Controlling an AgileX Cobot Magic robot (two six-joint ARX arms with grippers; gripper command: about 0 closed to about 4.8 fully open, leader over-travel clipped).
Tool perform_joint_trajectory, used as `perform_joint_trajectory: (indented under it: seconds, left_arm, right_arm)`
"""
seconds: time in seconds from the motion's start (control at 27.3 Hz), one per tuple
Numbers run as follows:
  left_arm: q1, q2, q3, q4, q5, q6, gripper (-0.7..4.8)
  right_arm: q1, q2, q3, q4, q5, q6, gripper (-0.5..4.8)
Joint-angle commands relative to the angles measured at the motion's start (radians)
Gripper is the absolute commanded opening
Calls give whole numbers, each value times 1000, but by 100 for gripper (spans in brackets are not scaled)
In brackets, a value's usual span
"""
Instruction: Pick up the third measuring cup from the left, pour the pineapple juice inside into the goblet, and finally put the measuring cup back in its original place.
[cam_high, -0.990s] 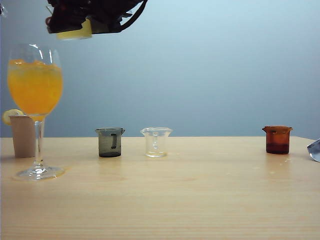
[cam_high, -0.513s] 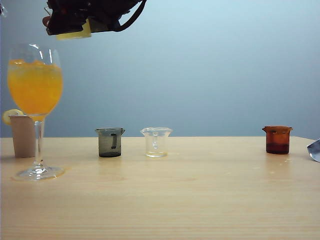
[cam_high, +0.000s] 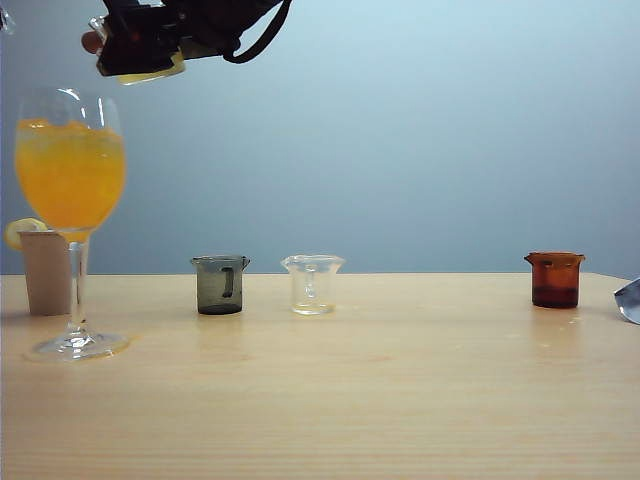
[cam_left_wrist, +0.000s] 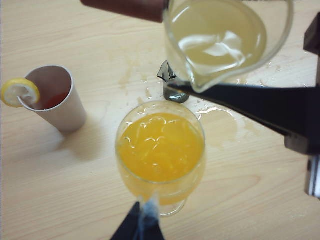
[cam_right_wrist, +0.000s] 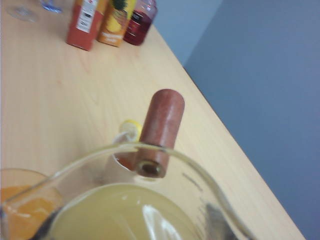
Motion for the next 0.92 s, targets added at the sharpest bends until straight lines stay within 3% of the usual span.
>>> perform_joint_trajectory:
  seconds: [0.04, 0.66, 0.92]
  left_arm:
    - [1, -2, 3, 9, 4, -1, -4]
    - [1, -2, 3, 9, 4, -1, -4]
    - [1, -2, 3, 9, 4, -1, -4]
  right_arm:
    - [3, -10, 12, 39, 23, -7, 238]
    - [2, 0, 38, 43, 39, -2, 239]
    - [4, 37, 120, -26, 39, -3, 241]
